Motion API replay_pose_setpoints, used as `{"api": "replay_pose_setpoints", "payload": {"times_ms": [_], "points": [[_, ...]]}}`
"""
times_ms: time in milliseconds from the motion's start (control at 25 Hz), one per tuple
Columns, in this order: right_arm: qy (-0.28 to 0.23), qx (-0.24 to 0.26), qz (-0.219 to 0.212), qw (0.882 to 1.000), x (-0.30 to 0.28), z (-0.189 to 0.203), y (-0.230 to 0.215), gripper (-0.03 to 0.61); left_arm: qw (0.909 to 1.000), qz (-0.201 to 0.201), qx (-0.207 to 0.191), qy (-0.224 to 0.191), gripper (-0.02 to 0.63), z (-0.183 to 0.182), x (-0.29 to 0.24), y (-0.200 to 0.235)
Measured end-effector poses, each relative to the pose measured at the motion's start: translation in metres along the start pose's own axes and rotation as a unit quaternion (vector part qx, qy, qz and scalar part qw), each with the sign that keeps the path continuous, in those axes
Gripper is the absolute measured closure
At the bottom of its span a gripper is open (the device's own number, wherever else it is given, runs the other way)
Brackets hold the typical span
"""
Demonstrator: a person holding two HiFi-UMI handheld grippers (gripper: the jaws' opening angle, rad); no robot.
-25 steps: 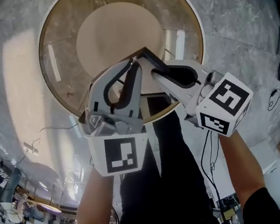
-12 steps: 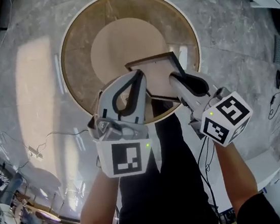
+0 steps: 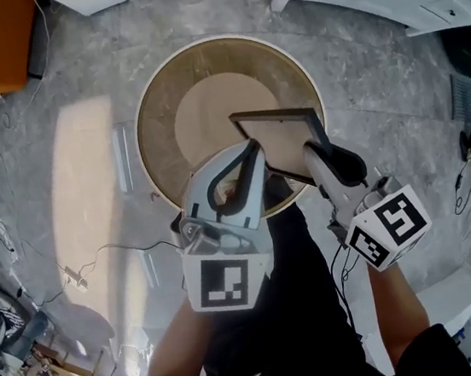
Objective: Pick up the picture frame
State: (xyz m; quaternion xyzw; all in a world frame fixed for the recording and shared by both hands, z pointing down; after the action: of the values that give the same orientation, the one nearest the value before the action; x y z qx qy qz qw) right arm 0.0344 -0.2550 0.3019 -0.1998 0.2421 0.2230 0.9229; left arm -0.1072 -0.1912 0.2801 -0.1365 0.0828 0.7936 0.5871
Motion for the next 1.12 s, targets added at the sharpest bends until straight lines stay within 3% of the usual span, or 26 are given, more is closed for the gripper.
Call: {"api": "replay_pose_setpoints", "payload": {"times_ms": [200, 520, 960, 1120], "points": [[-0.048, 0.032, 0.022, 0.998, 0.044, -0.047, 0.033, 0.541, 0.9994, -0.006, 0.012, -0.031, 0.594, -0.048, 0.041, -0.003], [-0.092, 0.049, 0.042, 0.994, 0.101, -0.091, 0.074, 0.541, 0.9978, -0.027, 0.001, -0.061, 0.594, -0.106, 0.102, -0.008], [-0.133, 0.080, 0.036, 0.987, 0.139, -0.134, 0.131, 0.541, 0.9942, -0.053, -0.005, -0.094, 0.594, -0.149, 0.171, 0.011], [-0.159, 0.086, 0.041, 0.983, 0.147, -0.146, 0.155, 0.541, 0.9928, -0.044, -0.004, -0.112, 0.594, -0.161, 0.188, 0.017]]}}
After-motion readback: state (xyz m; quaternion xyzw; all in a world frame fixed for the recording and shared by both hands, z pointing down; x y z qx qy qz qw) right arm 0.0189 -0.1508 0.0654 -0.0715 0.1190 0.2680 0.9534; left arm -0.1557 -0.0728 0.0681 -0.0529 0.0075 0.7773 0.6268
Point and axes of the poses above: the fingertips, and each gripper's own axes: x backward along the fingers, y to its left, z out of its underside, the point moved 7 cm from there along x, backward along the fingers, and after that the axes turned 4 degrees about x, right-handed, at the moved point
